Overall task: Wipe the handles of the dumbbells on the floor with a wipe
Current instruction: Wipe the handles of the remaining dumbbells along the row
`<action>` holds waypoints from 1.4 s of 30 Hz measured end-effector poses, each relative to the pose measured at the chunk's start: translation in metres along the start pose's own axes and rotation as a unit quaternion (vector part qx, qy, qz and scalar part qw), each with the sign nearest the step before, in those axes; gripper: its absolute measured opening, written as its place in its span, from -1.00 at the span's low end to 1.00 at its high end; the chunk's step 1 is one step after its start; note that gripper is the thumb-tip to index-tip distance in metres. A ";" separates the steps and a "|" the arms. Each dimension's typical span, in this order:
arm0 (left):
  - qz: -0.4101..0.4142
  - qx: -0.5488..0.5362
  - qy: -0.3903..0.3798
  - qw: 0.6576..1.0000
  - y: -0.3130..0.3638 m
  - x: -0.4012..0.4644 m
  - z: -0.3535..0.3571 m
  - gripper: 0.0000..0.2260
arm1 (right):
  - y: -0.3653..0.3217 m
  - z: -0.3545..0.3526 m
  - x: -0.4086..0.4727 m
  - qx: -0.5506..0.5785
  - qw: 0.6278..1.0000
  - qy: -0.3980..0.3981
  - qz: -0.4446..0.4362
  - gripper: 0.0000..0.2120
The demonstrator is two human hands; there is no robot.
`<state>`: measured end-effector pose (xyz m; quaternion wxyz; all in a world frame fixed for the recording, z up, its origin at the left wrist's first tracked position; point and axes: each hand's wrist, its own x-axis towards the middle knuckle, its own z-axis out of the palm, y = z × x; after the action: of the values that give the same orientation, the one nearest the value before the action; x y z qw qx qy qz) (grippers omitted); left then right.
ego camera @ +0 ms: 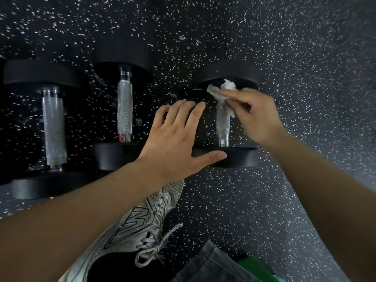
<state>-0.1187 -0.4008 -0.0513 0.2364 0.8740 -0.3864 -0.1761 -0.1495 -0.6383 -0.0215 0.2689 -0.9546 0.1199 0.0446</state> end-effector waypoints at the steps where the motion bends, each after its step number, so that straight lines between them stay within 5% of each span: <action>1: -0.002 -0.003 0.004 1.000 -0.001 -0.001 -0.001 0.00 | 0.002 -0.001 0.004 -0.010 1.000 0.008 0.008 -0.71; 6: -0.009 -0.004 0.007 1.000 -0.006 -0.002 -0.006 0.01 | 0.000 0.006 -0.002 -0.002 0.992 -0.117 0.037 -0.69; 11: -0.019 -0.007 0.021 1.000 -0.012 -0.004 -0.008 0.04 | -0.021 -0.003 -0.003 0.003 0.936 -0.353 0.022 -0.75; 13: -0.024 -0.003 0.021 0.999 -0.015 -0.006 -0.008 0.05 | -0.024 -0.001 0.000 -0.004 0.957 -0.290 0.003 -0.74; 16: -0.033 -0.007 0.033 0.999 -0.018 -0.009 -0.011 0.07 | -0.024 0.004 0.011 0.007 0.997 -0.082 -0.007 -0.71; 18: -0.040 -0.008 0.044 0.998 -0.025 -0.012 -0.015 0.09 | -0.026 0.014 0.018 0.011 0.999 -0.039 0.006 -0.69; 23: -0.079 0.012 0.046 0.996 -0.049 -0.027 -0.026 0.14 | -0.034 0.034 0.008 0.037 0.989 -0.143 -0.006 -0.70; 28: -0.075 0.020 0.053 0.996 -0.057 -0.033 -0.024 0.10 | -0.043 0.021 0.007 0.032 0.925 -0.378 -0.005 -0.72; 30: -0.068 0.013 0.063 0.996 -0.056 -0.033 -0.023 0.07 | -0.048 0.020 0.013 0.034 0.945 -0.326 -0.013 -0.73; 33: -0.064 -0.004 0.075 0.995 -0.055 -0.034 -0.023 0.05 | -0.050 0.028 0.025 0.046 0.993 -0.108 -0.008 -0.71; 35: -0.063 -0.009 0.082 0.995 -0.056 -0.034 -0.023 0.04 | -0.050 0.036 0.028 0.018 0.998 -0.067 0.007 -0.71; 42: -0.063 -0.021 0.072 0.995 -0.058 -0.035 -0.025 0.04 | -0.059 0.023 0.000 -0.053 0.945 -0.322 0.010 -0.76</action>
<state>-0.0948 -0.3337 -0.0581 0.2698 0.9018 -0.3093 -0.1355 -0.1348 -0.5778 -0.0113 0.2422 -0.9010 0.0341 0.3583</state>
